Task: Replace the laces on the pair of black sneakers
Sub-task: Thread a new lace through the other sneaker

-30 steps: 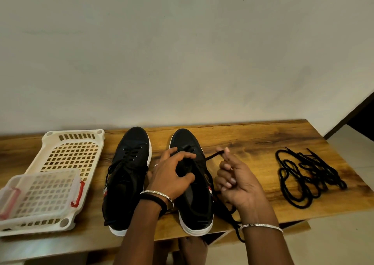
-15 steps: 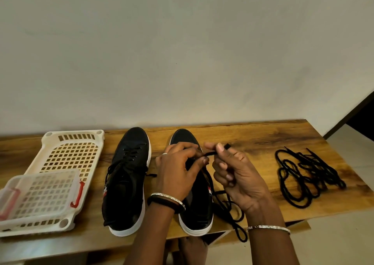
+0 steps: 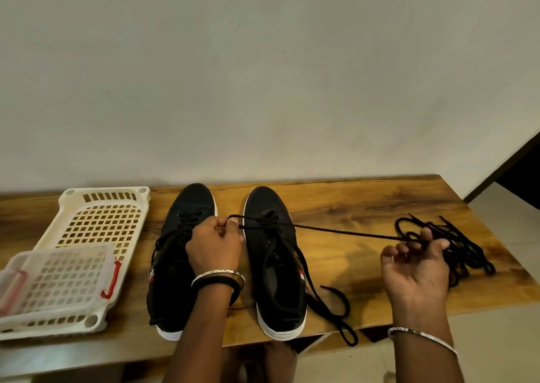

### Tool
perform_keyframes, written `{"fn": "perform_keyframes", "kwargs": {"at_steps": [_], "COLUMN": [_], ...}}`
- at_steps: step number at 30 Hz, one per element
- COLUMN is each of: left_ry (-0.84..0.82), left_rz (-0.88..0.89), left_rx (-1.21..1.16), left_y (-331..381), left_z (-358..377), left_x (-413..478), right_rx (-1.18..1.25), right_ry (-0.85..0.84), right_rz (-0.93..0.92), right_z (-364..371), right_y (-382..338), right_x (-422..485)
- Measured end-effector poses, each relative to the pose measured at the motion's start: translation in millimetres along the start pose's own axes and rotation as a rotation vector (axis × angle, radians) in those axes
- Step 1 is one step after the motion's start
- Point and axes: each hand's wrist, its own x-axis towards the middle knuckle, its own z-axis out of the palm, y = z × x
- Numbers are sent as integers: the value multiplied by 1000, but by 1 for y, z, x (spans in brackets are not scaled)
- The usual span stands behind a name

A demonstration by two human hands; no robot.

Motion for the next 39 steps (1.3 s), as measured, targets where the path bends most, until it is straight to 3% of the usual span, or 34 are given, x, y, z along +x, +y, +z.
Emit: {"fn": "perform_keyframes", "kwargs": {"at_steps": [3,7,10,13,17,19,22,28,33,39], "left_ry": [-52,-130,-384,-642,-406,-351,-372,-593,-522,-508], "left_rz": [-117,-208,-110,76,324,360,351,302,376,307], "left_rx": [-159,-317,-352,-233,15,110,184,305,344,267], "left_y": [4,7,12,14,9,7,5,8,11,9], "left_z": [-2,-6,-10,-10,-10,-12,-16,-18,-13,-13], "left_x": [-1,0,1,0,-2,0,3,-4,-8,-6], "right_rx": [6,155,-126,-356,-583,-692,-795,-921,-1032,-1214], "right_ry": [140,50,-62,-236,-436,-540,-683,-892,-941,-949], "right_rz": [-52,-85,-176,-285,-319,-317,-252,-62,35,80], "right_z": [-10,-13,-6,9,26,30,33,34,30,33], "right_y": [-8,-17,-14,-3,20,31,46,57,51,55], "right_x": [4,8,4,-6,-26,-33,-38,-43,-43,-48]}}
